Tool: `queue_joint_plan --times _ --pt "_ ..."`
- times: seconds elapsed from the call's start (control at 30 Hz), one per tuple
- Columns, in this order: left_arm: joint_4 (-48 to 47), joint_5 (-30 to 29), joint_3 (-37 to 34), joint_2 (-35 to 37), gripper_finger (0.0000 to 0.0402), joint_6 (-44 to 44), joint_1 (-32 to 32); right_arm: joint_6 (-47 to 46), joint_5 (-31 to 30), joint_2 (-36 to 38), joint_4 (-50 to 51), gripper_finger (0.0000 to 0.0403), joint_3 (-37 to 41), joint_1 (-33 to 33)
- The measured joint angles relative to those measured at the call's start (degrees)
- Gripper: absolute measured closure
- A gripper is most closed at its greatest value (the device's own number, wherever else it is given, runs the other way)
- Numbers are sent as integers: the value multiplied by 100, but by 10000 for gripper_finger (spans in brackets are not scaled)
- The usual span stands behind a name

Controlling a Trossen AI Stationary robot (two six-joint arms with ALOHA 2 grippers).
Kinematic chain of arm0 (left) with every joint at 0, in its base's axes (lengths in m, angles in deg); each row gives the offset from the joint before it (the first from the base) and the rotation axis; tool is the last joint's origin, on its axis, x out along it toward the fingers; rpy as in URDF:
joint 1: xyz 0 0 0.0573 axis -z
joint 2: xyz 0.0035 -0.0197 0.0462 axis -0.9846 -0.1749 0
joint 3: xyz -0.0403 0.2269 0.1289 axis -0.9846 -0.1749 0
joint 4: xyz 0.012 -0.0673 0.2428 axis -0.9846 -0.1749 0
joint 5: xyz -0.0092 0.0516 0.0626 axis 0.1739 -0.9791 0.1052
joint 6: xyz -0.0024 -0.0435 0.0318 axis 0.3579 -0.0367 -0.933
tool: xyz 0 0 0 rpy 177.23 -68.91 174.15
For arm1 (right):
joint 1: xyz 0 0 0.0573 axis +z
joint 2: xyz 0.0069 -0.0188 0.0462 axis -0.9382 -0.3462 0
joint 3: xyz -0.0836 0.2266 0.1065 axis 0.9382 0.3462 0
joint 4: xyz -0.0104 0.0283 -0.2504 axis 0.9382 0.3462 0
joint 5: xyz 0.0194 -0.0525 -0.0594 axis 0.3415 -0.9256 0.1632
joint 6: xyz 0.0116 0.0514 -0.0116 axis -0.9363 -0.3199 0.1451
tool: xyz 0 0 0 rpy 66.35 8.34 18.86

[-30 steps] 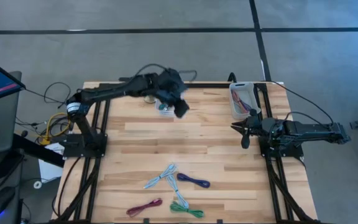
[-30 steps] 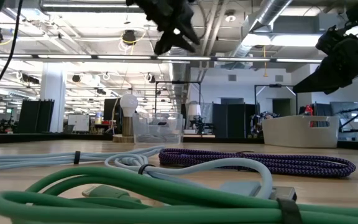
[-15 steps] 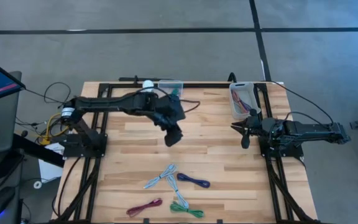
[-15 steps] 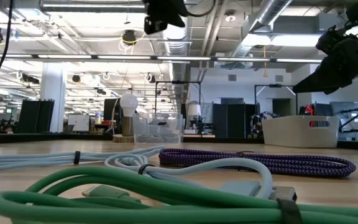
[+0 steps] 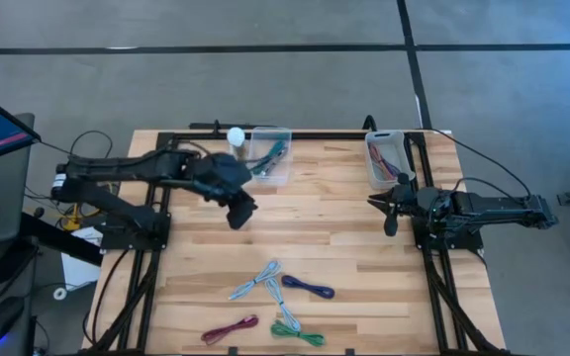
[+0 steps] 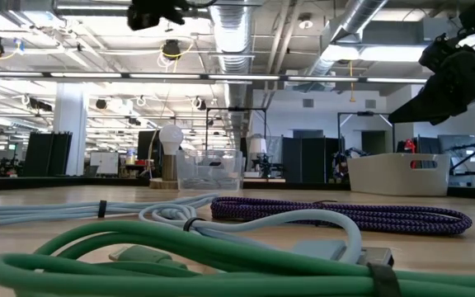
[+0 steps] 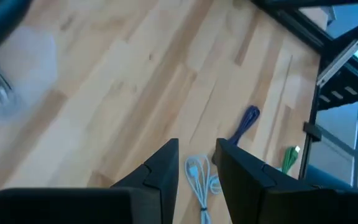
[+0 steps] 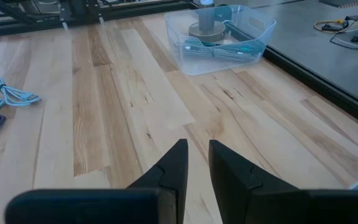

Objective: Pick & Place USB Port
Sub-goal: Put the top light blue charger cable into the transparent bin

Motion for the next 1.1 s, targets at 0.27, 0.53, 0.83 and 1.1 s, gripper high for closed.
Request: queue_joint_plan --times 0.27,0.53,0.83,1.1 --pt "233 -525 -1206 64 296 673 572 -2 -2 1 -7 345 0 0" --pt "771 -395 -2000 -3 290 1919 630 -142 0 2 -25 345 0 0" --pt "1264 -33 -2184 -58 290 1942 634 -149 0 0 -151 345 0 2" --pt "1663 -19 -2184 -107 291 2371 512 -148 0 0 -144 345 0 2"
